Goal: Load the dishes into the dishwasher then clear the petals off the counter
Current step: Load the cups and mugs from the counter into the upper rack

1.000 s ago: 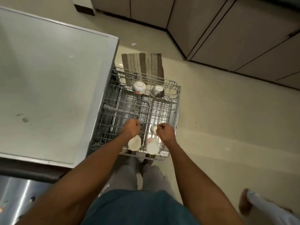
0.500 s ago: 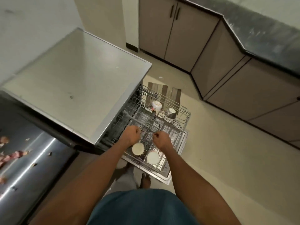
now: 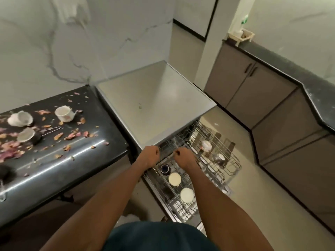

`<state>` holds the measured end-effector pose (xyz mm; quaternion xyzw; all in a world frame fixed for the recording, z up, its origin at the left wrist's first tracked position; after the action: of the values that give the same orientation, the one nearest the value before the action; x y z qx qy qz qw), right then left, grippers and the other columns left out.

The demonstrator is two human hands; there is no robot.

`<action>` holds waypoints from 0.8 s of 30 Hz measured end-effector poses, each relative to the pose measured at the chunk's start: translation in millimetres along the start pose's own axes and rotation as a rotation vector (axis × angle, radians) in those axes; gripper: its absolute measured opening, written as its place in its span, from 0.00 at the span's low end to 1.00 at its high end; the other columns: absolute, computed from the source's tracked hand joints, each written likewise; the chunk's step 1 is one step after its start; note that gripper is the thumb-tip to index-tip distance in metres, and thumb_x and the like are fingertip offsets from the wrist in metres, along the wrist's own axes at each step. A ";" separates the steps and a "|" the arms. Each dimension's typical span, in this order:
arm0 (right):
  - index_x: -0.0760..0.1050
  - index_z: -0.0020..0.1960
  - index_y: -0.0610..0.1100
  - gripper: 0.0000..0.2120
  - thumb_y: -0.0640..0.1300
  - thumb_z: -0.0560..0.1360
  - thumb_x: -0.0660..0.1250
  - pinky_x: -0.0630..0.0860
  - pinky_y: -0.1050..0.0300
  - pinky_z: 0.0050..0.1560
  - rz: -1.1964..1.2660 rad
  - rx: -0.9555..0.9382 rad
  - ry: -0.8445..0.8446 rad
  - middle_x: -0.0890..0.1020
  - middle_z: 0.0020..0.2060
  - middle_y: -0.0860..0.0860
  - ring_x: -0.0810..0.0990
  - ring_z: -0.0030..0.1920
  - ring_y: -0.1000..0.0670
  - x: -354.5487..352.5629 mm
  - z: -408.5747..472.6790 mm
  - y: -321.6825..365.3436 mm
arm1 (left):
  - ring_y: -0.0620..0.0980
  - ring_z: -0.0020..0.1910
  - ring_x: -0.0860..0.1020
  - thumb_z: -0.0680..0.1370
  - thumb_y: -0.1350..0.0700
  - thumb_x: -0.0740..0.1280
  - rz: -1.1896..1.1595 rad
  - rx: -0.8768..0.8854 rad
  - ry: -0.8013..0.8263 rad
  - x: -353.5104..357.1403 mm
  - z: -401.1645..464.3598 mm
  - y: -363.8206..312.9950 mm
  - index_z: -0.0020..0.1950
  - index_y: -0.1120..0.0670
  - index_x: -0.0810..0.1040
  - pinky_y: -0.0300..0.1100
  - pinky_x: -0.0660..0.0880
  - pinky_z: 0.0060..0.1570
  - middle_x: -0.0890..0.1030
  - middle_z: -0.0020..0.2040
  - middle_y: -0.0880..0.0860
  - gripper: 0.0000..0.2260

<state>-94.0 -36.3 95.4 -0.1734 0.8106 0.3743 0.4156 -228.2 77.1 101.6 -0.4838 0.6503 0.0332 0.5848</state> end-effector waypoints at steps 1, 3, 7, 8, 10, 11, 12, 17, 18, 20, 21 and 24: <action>0.68 0.34 0.48 0.17 0.43 0.82 0.59 0.78 0.47 0.43 0.002 -0.033 -0.001 0.78 0.34 0.46 0.74 0.35 0.46 2.2 3.2 13.1 | 0.58 0.47 0.81 0.78 0.60 0.60 -0.010 -0.020 -0.019 -9.0 -5.4 7.8 0.48 0.59 0.82 0.49 0.78 0.48 0.84 0.48 0.58 0.10; 0.69 0.34 0.49 0.18 0.45 0.83 0.59 0.79 0.45 0.46 -0.011 -0.077 0.011 0.79 0.36 0.45 0.75 0.37 0.47 8.1 10.0 39.9 | 0.58 0.49 0.81 0.78 0.60 0.61 -0.025 -0.053 -0.058 -26.4 -15.2 25.5 0.49 0.58 0.82 0.47 0.78 0.49 0.84 0.50 0.57 0.10; 0.78 0.43 0.43 0.13 0.45 0.83 0.60 0.74 0.52 0.45 -0.031 -0.186 0.035 0.83 0.42 0.44 0.78 0.41 0.44 27.8 15.7 104.0 | 0.59 0.52 0.81 0.79 0.59 0.60 -0.051 -0.108 -0.137 -58.1 -41.2 70.4 0.49 0.58 0.82 0.49 0.77 0.55 0.84 0.51 0.57 0.11; 0.79 0.44 0.42 0.13 0.45 0.82 0.61 0.73 0.52 0.45 -0.029 -0.217 0.041 0.83 0.42 0.43 0.79 0.42 0.43 35.2 14.9 120.6 | 0.59 0.52 0.81 0.79 0.59 0.60 -0.050 -0.127 -0.154 -64.6 -49.2 83.3 0.49 0.58 0.83 0.49 0.77 0.54 0.84 0.51 0.57 0.11; 0.81 0.45 0.42 0.12 0.46 0.81 0.62 0.76 0.50 0.47 -0.025 -0.248 0.038 0.85 0.44 0.43 0.82 0.46 0.41 53.2 14.3 150.3 | 0.60 0.52 0.81 0.79 0.59 0.61 -0.044 -0.169 -0.167 -75.9 -66.1 110.3 0.49 0.58 0.83 0.50 0.78 0.53 0.85 0.51 0.57 0.11; 0.82 0.47 0.43 0.12 0.47 0.80 0.62 0.79 0.48 0.49 -0.015 -0.265 0.037 0.86 0.45 0.43 0.83 0.48 0.40 63.1 13.8 166.7 | 0.59 0.52 0.81 0.78 0.59 0.62 -0.044 -0.192 -0.169 -82.0 -75.0 125.0 0.49 0.57 0.83 0.50 0.78 0.53 0.85 0.51 0.57 0.10; 0.83 0.47 0.44 0.12 0.47 0.80 0.63 0.80 0.47 0.51 -0.005 -0.273 0.042 0.86 0.45 0.43 0.83 0.49 0.40 71.4 13.5 177.8 | 0.59 0.52 0.81 0.78 0.59 0.62 -0.047 -0.211 -0.169 -85.8 -80.5 136.8 0.49 0.56 0.83 0.50 0.78 0.53 0.84 0.51 0.56 0.09; 0.83 0.47 0.45 0.13 0.49 0.78 0.62 0.81 0.46 0.53 -0.021 -0.367 0.135 0.87 0.43 0.44 0.85 0.48 0.41 126.0 2.8 252.9 | 0.52 0.43 0.79 0.79 0.60 0.62 -0.049 -0.330 -0.222 -114.4 -126.7 211.7 0.43 0.54 0.80 0.45 0.74 0.43 0.84 0.47 0.55 0.08; 0.83 0.46 0.45 0.14 0.50 0.77 0.61 0.81 0.45 0.54 -0.020 -0.372 0.149 0.87 0.42 0.44 0.85 0.49 0.41 133.2 1.2 263.3 | 0.53 0.42 0.79 0.78 0.61 0.62 -0.061 -0.344 -0.239 -118.6 -133.4 222.9 0.42 0.55 0.80 0.45 0.73 0.42 0.84 0.46 0.56 0.09; 0.81 0.45 0.46 0.14 0.50 0.77 0.60 0.80 0.45 0.58 -0.038 -0.386 0.186 0.86 0.42 0.44 0.84 0.52 0.41 155.9 4.5 283.6 | 0.55 0.44 0.81 0.78 0.62 0.62 -0.091 -0.383 -0.270 -127.5 -149.1 246.4 0.43 0.59 0.82 0.46 0.76 0.44 0.84 0.45 0.57 0.09; 0.81 0.45 0.46 0.14 0.50 0.77 0.59 0.79 0.44 0.58 -0.059 -0.406 0.196 0.86 0.42 0.44 0.83 0.52 0.41 165.5 3.9 297.0 | 0.56 0.44 0.81 0.78 0.62 0.62 -0.106 -0.411 -0.283 -132.1 -158.3 258.9 0.44 0.60 0.82 0.47 0.77 0.45 0.84 0.45 0.57 0.09; 0.81 0.44 0.45 0.15 0.52 0.77 0.59 0.82 0.43 0.51 -0.099 -0.483 0.239 0.85 0.40 0.46 0.85 0.44 0.44 192.8 2.0 336.7 | 0.54 0.44 0.81 0.77 0.61 0.63 -0.155 -0.481 -0.324 -140.3 -184.6 293.7 0.43 0.57 0.82 0.49 0.79 0.47 0.84 0.43 0.55 0.08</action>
<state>-406.9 193.1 95.4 -0.3498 0.7317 0.5130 0.2814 -580.1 203.1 117.3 -0.6451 0.4830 0.2184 0.5503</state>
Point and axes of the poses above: each hand's wrist, its own z-axis towards the middle knuckle, its own x-axis out of the palm, y = z × x, the point moved 6 cm from there along z, towards the middle knuckle
